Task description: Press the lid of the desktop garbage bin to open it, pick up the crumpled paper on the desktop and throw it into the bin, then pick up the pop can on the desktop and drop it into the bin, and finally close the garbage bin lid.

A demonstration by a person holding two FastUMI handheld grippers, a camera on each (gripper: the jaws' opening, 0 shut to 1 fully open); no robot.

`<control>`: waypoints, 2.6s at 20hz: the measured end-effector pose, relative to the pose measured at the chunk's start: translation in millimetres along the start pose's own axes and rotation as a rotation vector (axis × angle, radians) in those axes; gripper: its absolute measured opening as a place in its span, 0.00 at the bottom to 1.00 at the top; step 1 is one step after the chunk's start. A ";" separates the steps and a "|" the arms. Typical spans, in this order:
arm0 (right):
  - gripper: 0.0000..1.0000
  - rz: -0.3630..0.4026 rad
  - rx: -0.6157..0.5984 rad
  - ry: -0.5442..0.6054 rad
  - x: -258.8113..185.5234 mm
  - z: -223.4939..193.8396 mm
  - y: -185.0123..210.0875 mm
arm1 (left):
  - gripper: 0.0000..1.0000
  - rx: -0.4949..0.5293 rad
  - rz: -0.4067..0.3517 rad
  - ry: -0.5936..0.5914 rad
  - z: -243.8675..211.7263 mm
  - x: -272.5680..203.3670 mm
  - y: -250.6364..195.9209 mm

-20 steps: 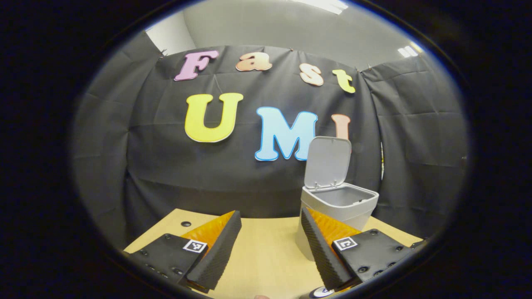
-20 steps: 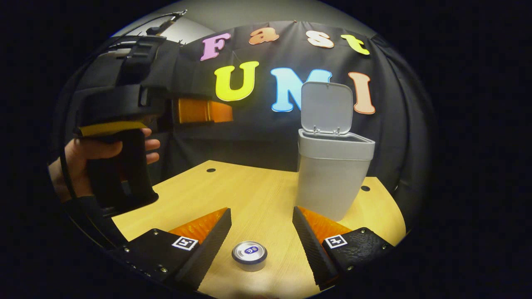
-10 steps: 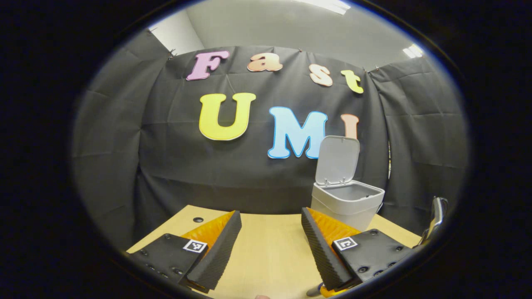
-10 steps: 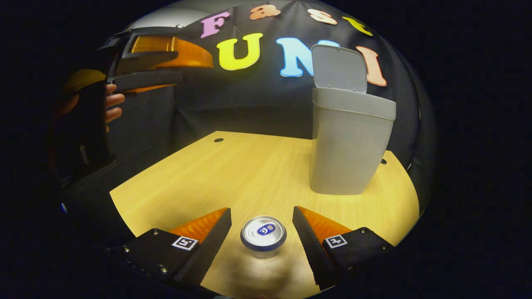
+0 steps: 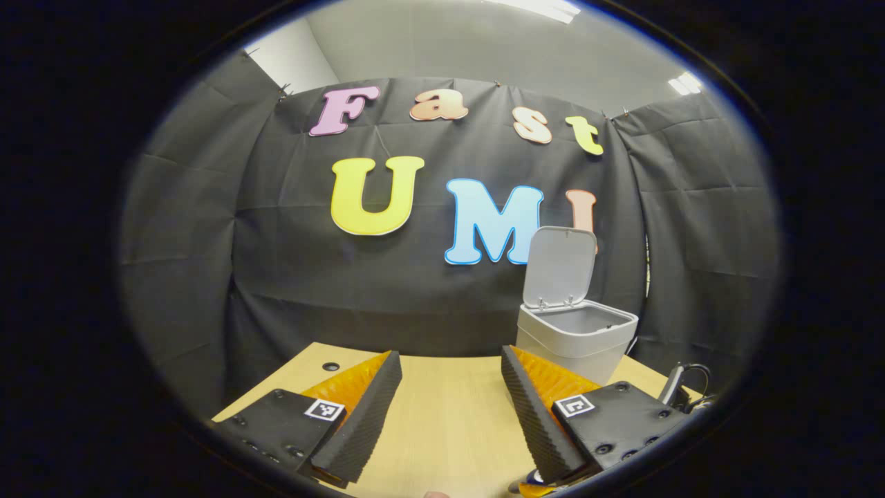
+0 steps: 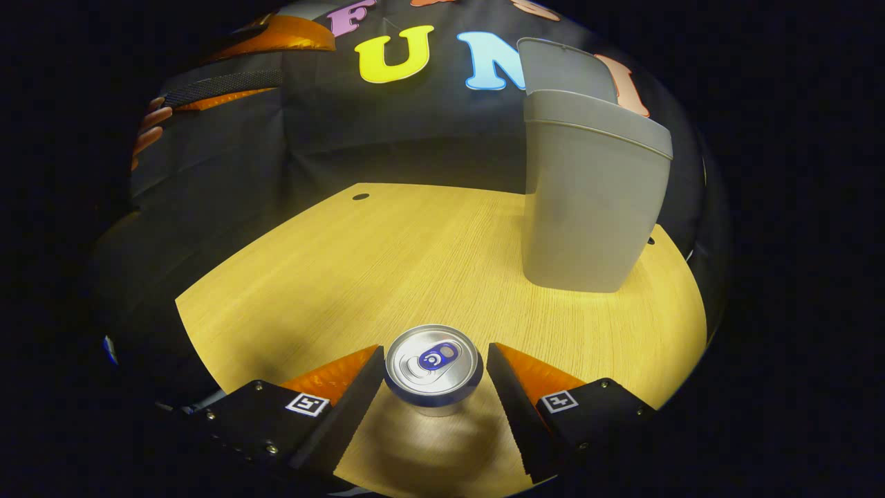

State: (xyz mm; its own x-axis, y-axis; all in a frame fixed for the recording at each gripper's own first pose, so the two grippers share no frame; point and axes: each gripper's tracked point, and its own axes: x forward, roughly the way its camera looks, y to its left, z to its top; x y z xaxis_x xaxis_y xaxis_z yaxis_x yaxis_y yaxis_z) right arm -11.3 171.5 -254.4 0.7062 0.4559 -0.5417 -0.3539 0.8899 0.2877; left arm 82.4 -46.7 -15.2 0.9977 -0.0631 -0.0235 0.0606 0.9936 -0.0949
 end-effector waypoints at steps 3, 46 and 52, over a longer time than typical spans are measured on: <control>0.93 -0.010 -0.009 -0.003 4.1 -3.9 -3.5 | 0.95 -0.003 0.005 0.005 0.1 0.0 0.9; 0.84 -0.345 -0.097 -0.687 -66.2 297.9 -148.4 | 1.00 -0.004 0.003 0.024 -13.2 24.9 -7.3; 0.85 -0.328 -0.035 -0.653 -55.3 296.5 -158.7 | 1.00 -0.005 0.001 0.027 -15.3 29.1 -11.1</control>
State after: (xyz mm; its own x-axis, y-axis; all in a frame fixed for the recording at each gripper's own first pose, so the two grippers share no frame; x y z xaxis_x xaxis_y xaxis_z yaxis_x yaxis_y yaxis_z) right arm 187.7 1.7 -35.9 0.9970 0.0760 -0.0115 -0.0731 0.9844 0.1602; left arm 110.3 -61.0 -30.0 0.9966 -0.0649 -0.0508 0.0596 0.9932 -0.0997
